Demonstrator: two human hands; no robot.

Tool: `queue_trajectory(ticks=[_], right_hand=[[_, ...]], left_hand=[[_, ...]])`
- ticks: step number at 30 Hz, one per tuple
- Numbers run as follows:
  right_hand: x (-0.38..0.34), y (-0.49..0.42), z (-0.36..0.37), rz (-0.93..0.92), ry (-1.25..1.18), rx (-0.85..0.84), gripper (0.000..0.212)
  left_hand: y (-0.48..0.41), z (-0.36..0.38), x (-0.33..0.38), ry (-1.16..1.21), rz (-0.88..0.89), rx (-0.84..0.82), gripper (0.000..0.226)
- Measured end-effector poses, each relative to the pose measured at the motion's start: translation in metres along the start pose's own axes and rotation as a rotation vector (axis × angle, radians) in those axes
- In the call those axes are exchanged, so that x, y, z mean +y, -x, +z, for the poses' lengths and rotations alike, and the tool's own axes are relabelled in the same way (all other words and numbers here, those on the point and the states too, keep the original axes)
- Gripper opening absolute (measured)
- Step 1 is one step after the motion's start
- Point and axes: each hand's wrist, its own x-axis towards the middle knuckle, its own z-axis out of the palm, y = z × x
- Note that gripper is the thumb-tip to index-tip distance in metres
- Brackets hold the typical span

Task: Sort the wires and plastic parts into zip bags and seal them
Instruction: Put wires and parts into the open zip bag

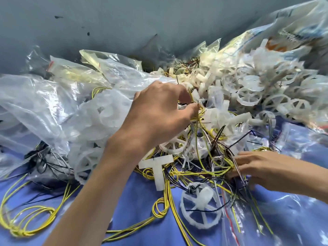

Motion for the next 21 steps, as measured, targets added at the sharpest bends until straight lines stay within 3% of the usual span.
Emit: queue_trajectory(ticks=[2,4,6,9,11,15,19,21], right_hand=[[0.002,-0.003,0.002,-0.071,-0.033,0.085,0.026],[0.006,-0.007,0.005,-0.066,-0.01,0.168,0.012],[0.008,-0.016,0.009,-0.034,0.041,0.256,0.012],[0.014,-0.031,0.013,-0.013,0.056,0.403,0.038],[0.023,-0.035,0.012,0.019,0.043,0.444,0.043],[0.048,-0.038,0.008,0.11,0.011,0.453,0.022],[0.057,-0.052,-0.01,0.125,0.145,0.586,0.051],[0.059,-0.056,-0.011,0.208,0.117,0.6,0.029]], left_hand=[[0.0,0.0,0.0,0.004,0.002,-0.002,0.026],[-0.001,-0.001,0.0,0.007,0.002,-0.005,0.026],[0.0,-0.001,0.001,-0.001,0.004,-0.009,0.026],[0.0,-0.001,0.001,-0.012,-0.002,-0.016,0.027],[0.0,-0.002,0.0,-0.007,-0.013,-0.024,0.027],[-0.001,-0.003,-0.001,-0.004,-0.03,-0.022,0.025],[-0.001,-0.002,-0.001,-0.016,-0.038,-0.037,0.028],[0.0,-0.002,-0.002,-0.027,-0.02,-0.051,0.026]])
